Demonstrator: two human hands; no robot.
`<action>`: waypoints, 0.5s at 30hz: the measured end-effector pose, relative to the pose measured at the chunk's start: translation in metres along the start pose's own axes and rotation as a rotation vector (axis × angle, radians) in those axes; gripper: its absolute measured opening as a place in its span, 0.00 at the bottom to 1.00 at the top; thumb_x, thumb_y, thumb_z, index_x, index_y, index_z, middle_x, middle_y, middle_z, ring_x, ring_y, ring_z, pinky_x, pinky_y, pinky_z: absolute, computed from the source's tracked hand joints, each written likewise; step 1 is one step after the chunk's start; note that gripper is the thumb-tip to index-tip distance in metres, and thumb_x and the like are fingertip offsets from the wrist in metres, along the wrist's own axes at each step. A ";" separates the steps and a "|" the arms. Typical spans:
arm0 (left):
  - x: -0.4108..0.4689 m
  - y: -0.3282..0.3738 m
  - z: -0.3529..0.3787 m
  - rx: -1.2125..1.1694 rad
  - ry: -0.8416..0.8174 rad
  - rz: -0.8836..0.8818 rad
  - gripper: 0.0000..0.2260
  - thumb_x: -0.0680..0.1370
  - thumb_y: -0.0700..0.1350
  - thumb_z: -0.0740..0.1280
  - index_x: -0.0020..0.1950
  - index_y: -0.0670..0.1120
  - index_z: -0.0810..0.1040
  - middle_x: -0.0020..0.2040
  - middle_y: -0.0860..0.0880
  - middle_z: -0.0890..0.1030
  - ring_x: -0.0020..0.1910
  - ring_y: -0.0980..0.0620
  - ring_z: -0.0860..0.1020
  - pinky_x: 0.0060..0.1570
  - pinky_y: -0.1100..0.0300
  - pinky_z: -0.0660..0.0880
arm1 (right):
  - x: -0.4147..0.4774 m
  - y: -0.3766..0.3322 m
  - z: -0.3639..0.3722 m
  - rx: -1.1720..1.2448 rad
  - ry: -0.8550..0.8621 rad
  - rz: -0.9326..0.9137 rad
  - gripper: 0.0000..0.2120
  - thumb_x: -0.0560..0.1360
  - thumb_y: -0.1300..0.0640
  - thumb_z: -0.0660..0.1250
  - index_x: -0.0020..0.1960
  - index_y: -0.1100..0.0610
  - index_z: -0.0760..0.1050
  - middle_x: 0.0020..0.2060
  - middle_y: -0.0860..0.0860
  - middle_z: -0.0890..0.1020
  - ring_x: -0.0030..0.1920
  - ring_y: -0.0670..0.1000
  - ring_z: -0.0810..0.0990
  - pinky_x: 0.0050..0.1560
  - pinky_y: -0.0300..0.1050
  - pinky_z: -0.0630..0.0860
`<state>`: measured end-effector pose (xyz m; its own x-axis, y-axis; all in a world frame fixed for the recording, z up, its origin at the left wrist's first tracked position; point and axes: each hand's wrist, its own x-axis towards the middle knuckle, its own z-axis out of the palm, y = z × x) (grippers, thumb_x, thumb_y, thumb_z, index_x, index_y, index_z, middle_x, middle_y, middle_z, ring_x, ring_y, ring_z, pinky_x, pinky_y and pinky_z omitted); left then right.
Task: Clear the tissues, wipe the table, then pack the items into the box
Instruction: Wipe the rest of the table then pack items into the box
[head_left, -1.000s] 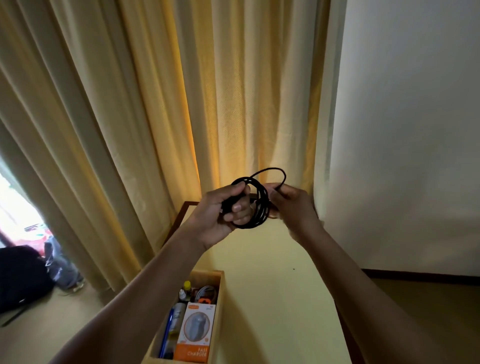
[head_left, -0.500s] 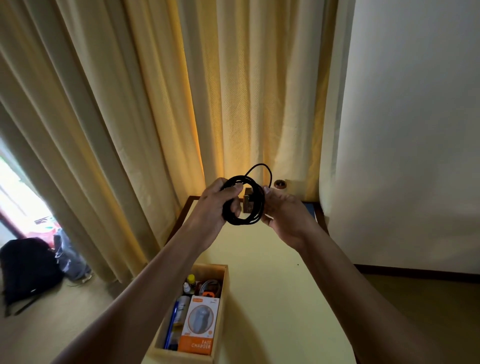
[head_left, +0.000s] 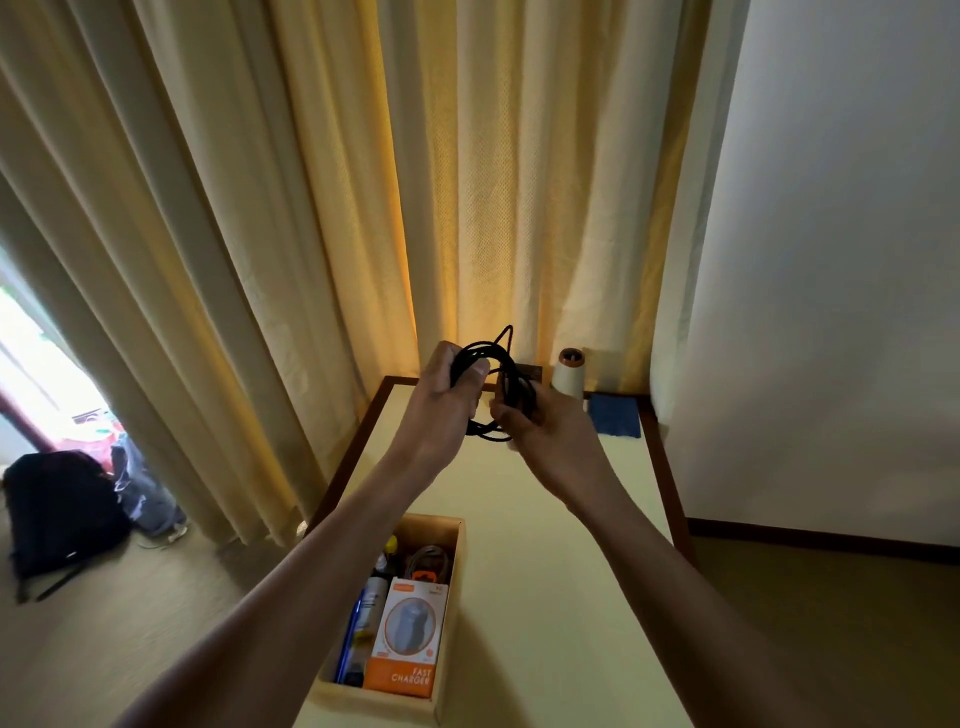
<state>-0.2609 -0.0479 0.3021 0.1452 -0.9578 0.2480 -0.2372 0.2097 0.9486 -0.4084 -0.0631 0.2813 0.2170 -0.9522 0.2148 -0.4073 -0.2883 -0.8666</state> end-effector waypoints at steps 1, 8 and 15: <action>0.003 -0.003 -0.003 -0.012 0.013 0.003 0.09 0.86 0.49 0.60 0.55 0.44 0.72 0.39 0.46 0.72 0.38 0.52 0.69 0.43 0.57 0.69 | -0.003 0.002 0.001 -0.080 0.015 -0.012 0.09 0.83 0.49 0.64 0.60 0.47 0.80 0.47 0.46 0.85 0.48 0.45 0.83 0.50 0.44 0.78; 0.030 -0.025 -0.025 -0.629 0.046 -0.214 0.05 0.85 0.41 0.62 0.60 0.42 0.74 0.35 0.52 0.68 0.34 0.55 0.67 0.39 0.59 0.68 | -0.025 0.017 0.035 -0.199 0.053 -0.042 0.14 0.86 0.49 0.58 0.62 0.50 0.81 0.47 0.49 0.85 0.48 0.50 0.81 0.50 0.49 0.77; 0.025 -0.058 -0.046 -0.922 -0.088 -0.459 0.13 0.83 0.45 0.66 0.67 0.42 0.75 0.35 0.49 0.70 0.36 0.53 0.70 0.49 0.55 0.70 | -0.002 0.023 0.061 -0.226 0.233 -0.043 0.11 0.80 0.60 0.68 0.60 0.52 0.84 0.52 0.47 0.82 0.44 0.36 0.76 0.46 0.23 0.68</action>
<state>-0.1995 -0.0746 0.2620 -0.0439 -0.9868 -0.1560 0.6569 -0.1462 0.7396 -0.3643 -0.0622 0.2332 0.0407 -0.9285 0.3691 -0.5946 -0.3193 -0.7379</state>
